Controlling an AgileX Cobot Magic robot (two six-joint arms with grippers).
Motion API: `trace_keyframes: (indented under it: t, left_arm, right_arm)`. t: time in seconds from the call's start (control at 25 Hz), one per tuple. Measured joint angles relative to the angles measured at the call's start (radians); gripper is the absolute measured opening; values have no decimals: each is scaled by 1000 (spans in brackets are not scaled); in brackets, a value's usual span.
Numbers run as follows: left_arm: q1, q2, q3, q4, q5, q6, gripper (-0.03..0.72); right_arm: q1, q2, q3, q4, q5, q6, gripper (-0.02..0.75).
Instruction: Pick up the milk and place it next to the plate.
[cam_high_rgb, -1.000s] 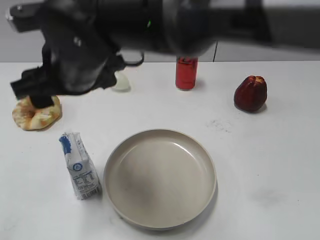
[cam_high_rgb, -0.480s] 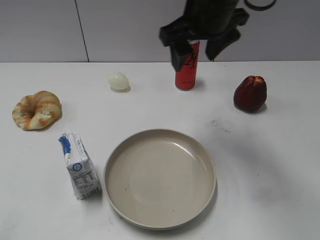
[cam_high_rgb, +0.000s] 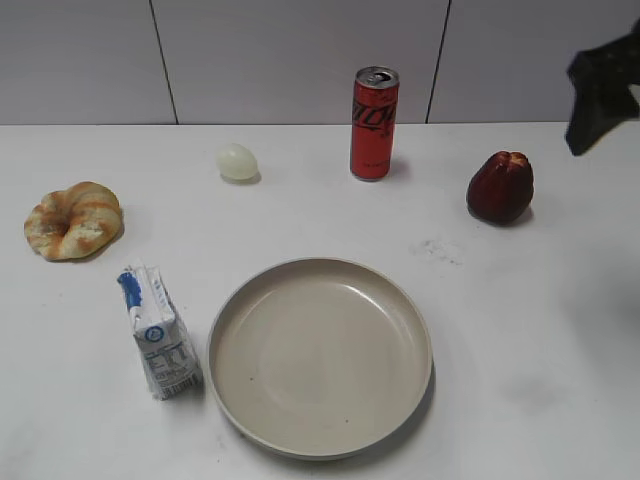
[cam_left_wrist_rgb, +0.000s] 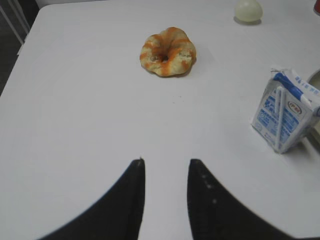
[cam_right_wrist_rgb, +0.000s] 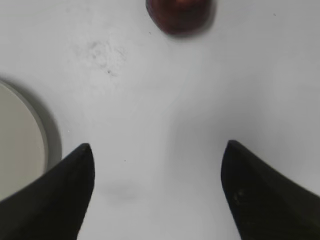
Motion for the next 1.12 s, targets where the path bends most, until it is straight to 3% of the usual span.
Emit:
trace_keyframes:
  t: [0.28,0.56,0.88,1.12]
  left_arm:
    - [0,0,0,0,0,0,226]
    - [0,0,0,0,0,0,226]
    - [0,0,0,0,0,0,226]
    - [0,0,0,0,0,0,226]
  right_arm:
    - [-35,-365,363,6,-126,-43,594]
    - [-35,-764,606,7,-169,-88,593]
    - [-35,-1196,771,7,-130,-105,593]
    - [-35,-1391,867,7,-134,-109,594]
